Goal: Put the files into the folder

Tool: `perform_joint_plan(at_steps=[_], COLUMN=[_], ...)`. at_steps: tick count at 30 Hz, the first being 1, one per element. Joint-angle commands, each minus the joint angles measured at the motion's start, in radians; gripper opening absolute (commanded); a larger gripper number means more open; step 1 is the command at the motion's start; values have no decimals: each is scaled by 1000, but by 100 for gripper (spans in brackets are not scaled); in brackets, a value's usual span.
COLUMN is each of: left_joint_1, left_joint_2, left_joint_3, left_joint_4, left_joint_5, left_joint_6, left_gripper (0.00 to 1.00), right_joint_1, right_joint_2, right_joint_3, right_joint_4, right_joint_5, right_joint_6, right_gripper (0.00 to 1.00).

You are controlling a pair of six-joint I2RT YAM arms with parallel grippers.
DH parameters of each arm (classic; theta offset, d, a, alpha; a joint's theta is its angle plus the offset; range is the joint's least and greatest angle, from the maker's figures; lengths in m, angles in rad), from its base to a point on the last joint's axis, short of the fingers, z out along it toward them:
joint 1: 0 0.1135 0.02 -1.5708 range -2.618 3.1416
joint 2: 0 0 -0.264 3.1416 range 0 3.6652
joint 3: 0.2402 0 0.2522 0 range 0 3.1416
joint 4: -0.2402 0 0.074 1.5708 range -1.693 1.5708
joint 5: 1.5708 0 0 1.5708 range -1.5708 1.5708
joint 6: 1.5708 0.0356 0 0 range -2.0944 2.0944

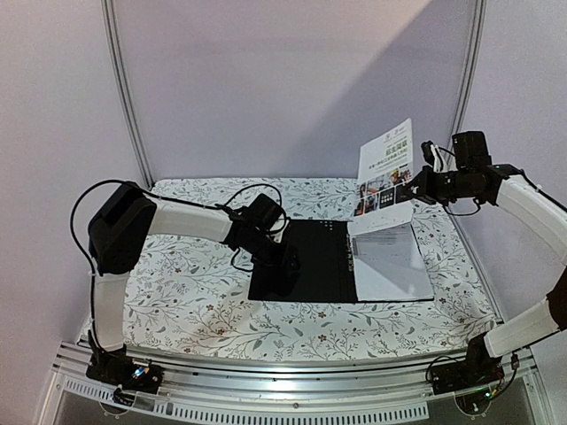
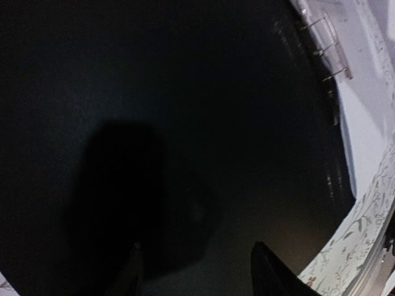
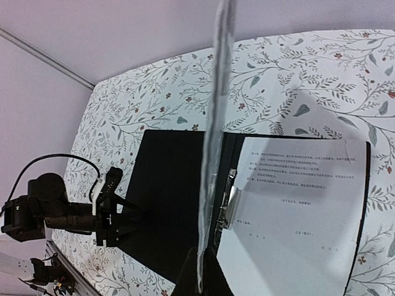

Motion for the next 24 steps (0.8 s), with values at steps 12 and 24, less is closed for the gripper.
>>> perform_joint_plan(at_steps=[12,24], left_joint_1=[11,78], left_joint_2=[78,4], left_joint_3=[-49,-247], left_joint_4=[-68,-55], left_joint_5=[62,41], left_joint_6=[-11,-95], left_gripper=[60,60], right_joint_1=[-126,-126], right_joint_2=[9,40], right_joint_3=[57,95], right_joint_4=[-326,-322], right_joint_5=[-112,-174], right_joint_6=[-172,-183], right_gripper=[0,0])
